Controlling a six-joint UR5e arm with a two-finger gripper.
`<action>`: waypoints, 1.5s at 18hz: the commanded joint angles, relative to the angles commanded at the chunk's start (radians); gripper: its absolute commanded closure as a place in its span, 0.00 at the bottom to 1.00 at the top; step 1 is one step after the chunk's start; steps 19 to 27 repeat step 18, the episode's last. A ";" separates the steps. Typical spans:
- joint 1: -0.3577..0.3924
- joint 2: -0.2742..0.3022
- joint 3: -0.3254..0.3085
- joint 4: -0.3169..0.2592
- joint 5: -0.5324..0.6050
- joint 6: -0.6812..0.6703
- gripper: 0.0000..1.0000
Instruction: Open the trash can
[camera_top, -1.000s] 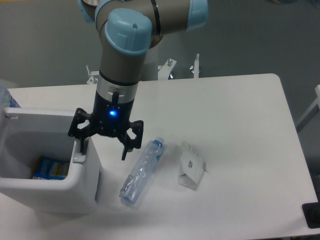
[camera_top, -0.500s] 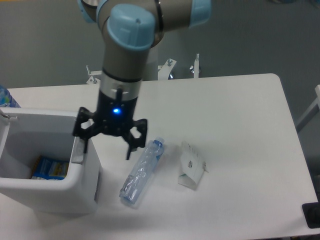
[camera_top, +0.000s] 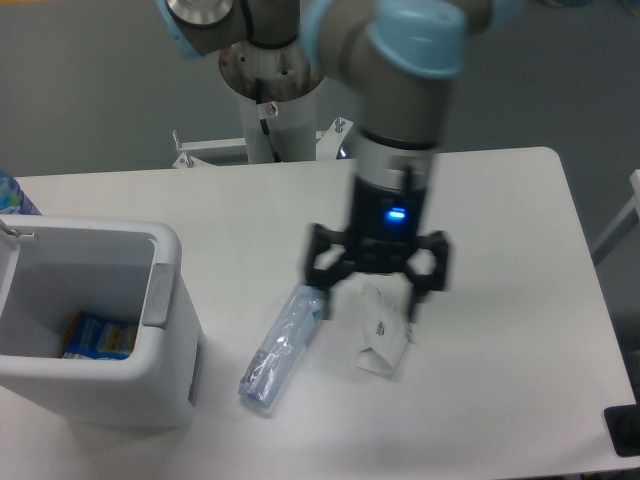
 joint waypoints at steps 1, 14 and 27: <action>0.021 -0.009 0.003 -0.015 0.009 0.060 0.00; -0.038 -0.143 0.095 -0.180 0.446 0.458 0.00; -0.041 -0.140 0.086 -0.183 0.448 0.459 0.00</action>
